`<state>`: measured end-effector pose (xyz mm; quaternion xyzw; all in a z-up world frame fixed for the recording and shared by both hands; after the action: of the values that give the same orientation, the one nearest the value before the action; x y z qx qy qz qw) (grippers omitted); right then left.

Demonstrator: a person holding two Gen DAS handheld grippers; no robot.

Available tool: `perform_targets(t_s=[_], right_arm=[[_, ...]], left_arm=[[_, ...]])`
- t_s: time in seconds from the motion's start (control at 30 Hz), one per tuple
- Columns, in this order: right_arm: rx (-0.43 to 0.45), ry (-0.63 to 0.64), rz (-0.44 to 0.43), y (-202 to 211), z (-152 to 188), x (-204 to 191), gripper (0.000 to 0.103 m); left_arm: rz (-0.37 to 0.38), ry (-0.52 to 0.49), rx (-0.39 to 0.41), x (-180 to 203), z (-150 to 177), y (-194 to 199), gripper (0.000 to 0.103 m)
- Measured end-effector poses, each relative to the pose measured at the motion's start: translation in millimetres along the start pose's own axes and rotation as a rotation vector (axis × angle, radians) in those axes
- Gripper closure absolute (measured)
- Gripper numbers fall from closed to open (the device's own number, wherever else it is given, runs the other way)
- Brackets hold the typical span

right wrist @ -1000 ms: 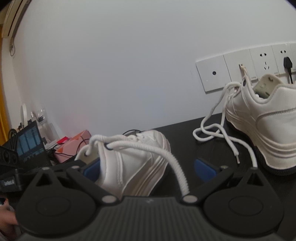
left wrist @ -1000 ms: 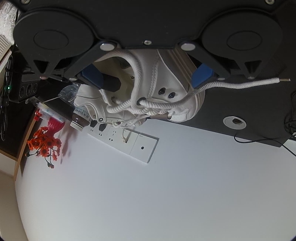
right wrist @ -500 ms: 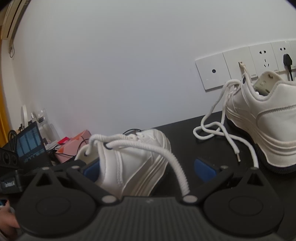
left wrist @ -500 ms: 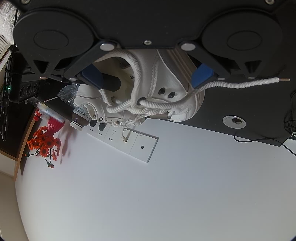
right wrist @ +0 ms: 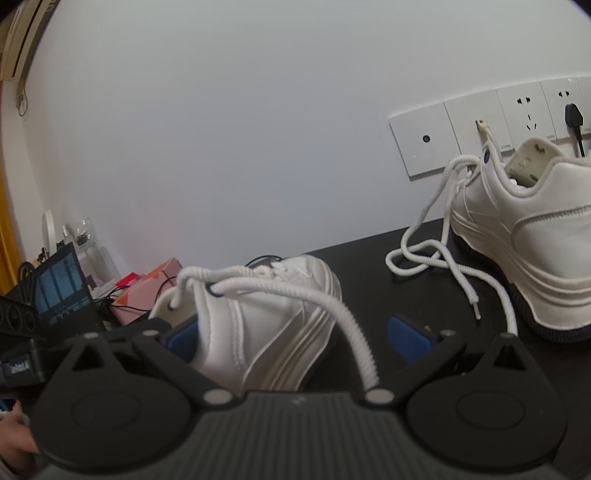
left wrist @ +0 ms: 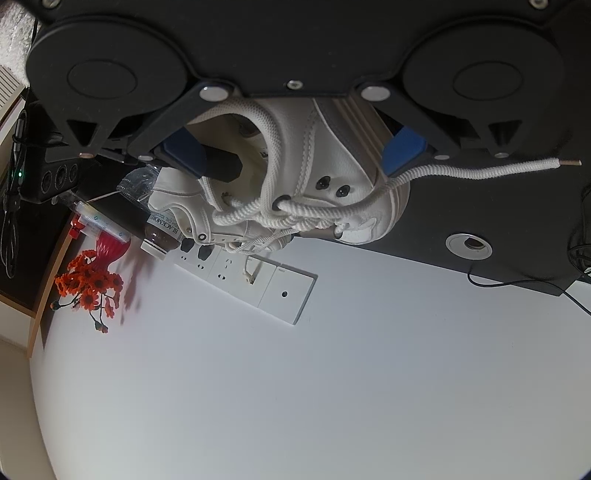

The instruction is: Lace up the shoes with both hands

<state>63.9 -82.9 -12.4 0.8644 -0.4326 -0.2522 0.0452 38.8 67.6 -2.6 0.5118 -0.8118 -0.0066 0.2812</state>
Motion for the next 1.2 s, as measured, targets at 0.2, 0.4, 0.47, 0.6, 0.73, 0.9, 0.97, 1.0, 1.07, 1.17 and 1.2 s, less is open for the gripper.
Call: perform_targets(t_s=[0.2, 0.4, 0.47, 0.6, 0.73, 0.9, 0.97, 1.0, 1.07, 1.17, 1.2], right_arm=[[-0.001, -0.002, -0.002, -0.1, 0.2, 1.0, 0.0], [-0.001, -0.003, -0.002, 0.1, 0.5, 1.0, 0.0], [-0.001, -0.004, -0.002, 0.1, 0.7, 0.8, 0.0], [-0.002, -0.004, -0.002, -0.6, 1.0, 0.3, 0.0], [-0.002, -0.005, -0.002, -0.6, 1.1, -0.3, 0.0], [-0.003, -0.006, -0.002, 0.1, 1.4, -0.6, 0.0], [-0.003, -0.006, -0.002, 0.2, 1.1, -0.3, 0.0], [-0.004, -0.006, -0.004, -0.1, 0.7, -0.1, 0.0], [-0.004, -0.006, -0.005, 0.0, 0.4, 0.2, 0.0], [-0.004, -0.006, -0.005, 0.5, 0.3, 0.1, 0.0], [-0.005, -0.007, -0.005, 0.6, 0.3, 0.1, 0.0]], left_arm=[[-0.002, 0.002, 0.001, 2.3, 0.7, 1.2, 0.0], [-0.002, 0.004, 0.001, 2.3, 1.2, 1.1, 0.0], [-0.002, 0.004, 0.001, 2.4, 1.4, 1.1, 0.0], [-0.001, 0.004, 0.001, 2.1, 1.3, 1.0, 0.0], [0.0, 0.003, 0.001, 1.4, 0.9, 0.7, 0.0], [0.0, 0.003, 0.0, 1.4, 0.8, 0.9, 0.0], [0.0, 0.004, 0.0, 1.1, 0.9, 0.7, 0.0], [0.0, 0.004, 0.0, 1.1, 1.0, 0.8, 0.0], [0.001, 0.005, 0.0, 0.7, 1.0, 0.6, 0.0], [0.0, 0.005, 0.0, 1.1, 1.1, 0.7, 0.0], [0.0, 0.005, 0.0, 1.3, 1.1, 0.9, 0.0]])
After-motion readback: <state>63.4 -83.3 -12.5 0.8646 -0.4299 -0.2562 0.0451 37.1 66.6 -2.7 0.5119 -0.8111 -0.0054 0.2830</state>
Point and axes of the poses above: each gripper's, at about its wrist camera, not at the fingertips, and y roughly against the way its jaws point, x to its right, z to its underside, the point moved 9 cm from there along -y, roughly the way its jaws point, and after that the axes turned 2 degrees about y, right-handed, at the moved point
